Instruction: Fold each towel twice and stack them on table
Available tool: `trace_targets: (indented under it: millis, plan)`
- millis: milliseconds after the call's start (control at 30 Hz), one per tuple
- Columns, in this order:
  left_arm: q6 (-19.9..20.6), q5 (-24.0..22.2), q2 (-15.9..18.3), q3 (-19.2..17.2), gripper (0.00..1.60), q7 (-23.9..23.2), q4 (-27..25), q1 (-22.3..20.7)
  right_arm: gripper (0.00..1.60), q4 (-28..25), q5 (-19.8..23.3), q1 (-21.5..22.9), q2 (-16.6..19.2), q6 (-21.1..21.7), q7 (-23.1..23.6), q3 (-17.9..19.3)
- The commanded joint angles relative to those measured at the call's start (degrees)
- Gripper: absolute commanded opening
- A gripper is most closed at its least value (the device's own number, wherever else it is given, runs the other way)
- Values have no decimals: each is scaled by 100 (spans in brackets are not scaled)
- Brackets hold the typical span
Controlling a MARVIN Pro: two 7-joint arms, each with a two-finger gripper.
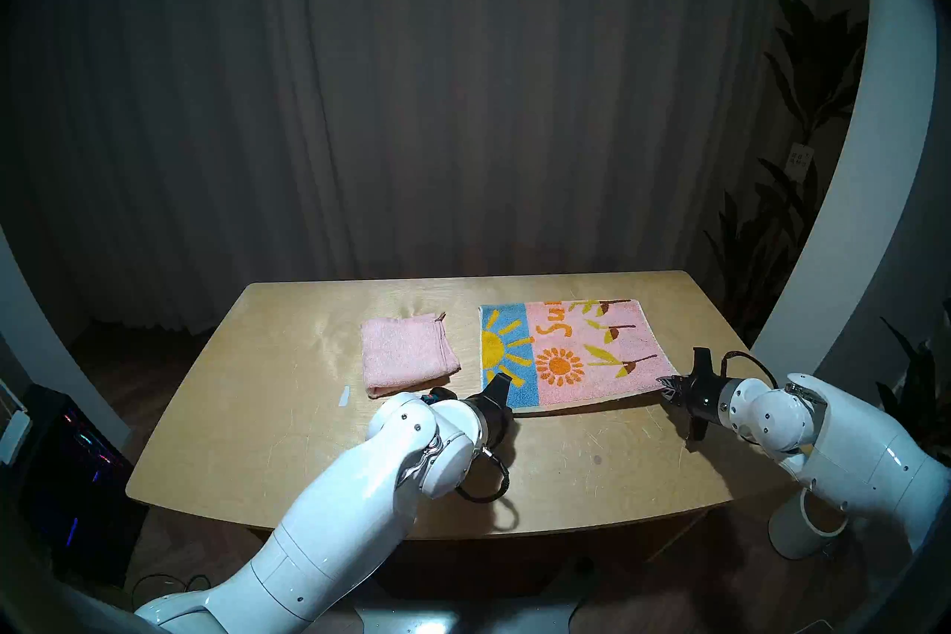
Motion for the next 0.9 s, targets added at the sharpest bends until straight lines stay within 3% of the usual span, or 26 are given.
trace_targets:
  millis: [0,300,367,467,867]
  plan:
    - [170,-155,190,-15,0,105,-643,160,0,-336,-5,-525,541,-134,196,328]
    - [308,-311,398,-111,0,336,-1181,255,0,-786,-5,-1286,866,-357,392,909]
    - [317,-324,406,-135,0,355,-1188,241,0,-795,-5,-1291,879,-399,398,913]
    - [415,-400,475,-198,0,415,-1299,206,0,-926,-5,-1640,943,-505,462,1268]
    - [496,-421,432,-354,0,394,-1103,-43,0,-1142,-5,-2138,689,-746,378,2096]
